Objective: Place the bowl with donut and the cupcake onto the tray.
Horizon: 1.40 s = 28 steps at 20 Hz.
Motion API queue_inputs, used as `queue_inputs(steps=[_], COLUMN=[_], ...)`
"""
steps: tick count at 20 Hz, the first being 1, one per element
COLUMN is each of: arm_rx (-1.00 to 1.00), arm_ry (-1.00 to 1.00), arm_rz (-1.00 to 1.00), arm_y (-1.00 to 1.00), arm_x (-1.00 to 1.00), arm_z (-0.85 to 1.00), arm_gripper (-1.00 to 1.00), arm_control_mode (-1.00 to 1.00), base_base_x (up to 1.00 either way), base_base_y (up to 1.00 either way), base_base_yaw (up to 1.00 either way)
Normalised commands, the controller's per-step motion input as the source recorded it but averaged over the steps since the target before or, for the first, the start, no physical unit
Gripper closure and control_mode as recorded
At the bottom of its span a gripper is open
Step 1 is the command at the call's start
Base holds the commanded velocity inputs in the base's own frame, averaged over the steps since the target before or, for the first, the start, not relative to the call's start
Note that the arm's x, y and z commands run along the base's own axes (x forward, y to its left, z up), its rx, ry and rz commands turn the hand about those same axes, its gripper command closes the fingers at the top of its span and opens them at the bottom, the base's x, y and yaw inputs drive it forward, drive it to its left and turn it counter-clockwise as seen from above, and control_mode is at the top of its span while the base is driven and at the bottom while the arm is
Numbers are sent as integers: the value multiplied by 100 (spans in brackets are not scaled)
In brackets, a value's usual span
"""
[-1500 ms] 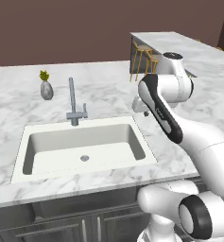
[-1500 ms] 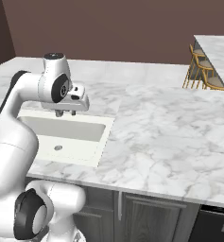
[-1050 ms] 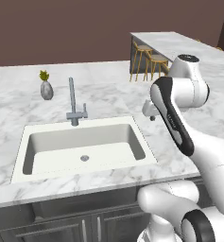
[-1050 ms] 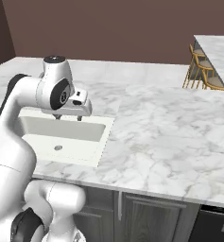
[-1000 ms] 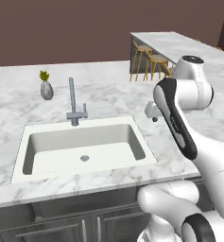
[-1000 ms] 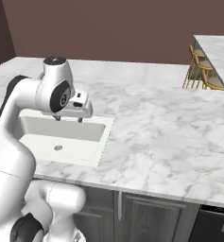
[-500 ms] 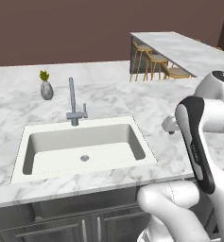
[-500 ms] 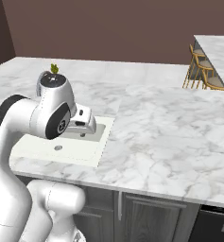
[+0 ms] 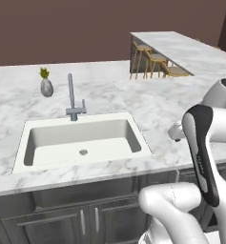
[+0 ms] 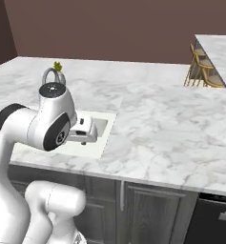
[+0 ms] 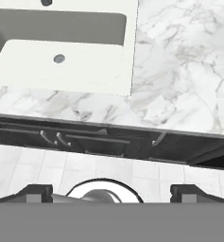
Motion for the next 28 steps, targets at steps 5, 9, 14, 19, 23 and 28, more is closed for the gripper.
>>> queue_inputs(steps=[5,9,14,19,23,28], arm_rx=[0,0,0,0,0,0], arm_ry=[0,0,0,0,0,0], arm_rz=[0,0,0,0,0,0], arm_y=[0,0,0,0,0,0], arm_x=[0,0,0,0,0,0], arm_z=[0,0,0,0,0,0], arm_gripper=[-100,-100,-100,-100,-100,-100], arm_control_mode=[100,100,100,100,100,100], base_base_x=[-15,14,31,38,42,44], base_base_y=[-47,-74,-91,-96,-98,-99], base_base_yaw=[-8,-12,-11,-9,-9,-9])
